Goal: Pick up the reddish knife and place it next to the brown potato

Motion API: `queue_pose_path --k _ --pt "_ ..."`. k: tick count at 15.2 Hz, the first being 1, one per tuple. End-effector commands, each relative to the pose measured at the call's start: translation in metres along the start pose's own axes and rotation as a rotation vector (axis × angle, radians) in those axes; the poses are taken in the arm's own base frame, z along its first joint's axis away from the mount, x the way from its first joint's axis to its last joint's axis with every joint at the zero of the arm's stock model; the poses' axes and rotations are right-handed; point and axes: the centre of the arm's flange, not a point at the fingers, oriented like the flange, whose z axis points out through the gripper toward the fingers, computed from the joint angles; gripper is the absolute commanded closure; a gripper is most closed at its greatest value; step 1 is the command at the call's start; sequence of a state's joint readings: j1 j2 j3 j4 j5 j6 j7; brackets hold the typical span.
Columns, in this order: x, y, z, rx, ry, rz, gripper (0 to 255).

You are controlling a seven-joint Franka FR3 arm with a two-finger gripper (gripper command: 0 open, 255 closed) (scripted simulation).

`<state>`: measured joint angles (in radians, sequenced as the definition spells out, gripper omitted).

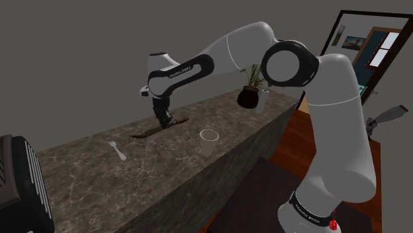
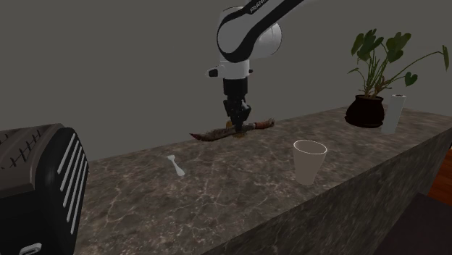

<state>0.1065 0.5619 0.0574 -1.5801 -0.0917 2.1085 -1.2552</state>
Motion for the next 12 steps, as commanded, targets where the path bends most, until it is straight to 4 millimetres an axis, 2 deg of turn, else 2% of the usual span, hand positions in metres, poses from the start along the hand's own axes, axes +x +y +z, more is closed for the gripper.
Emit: queue_pose_path --k 1,12 --pt "-0.026 0.013 0.002 0.000 0.000 -0.002 255" --pt "-0.161 0.067 0.008 0.000 0.000 -0.002 255"
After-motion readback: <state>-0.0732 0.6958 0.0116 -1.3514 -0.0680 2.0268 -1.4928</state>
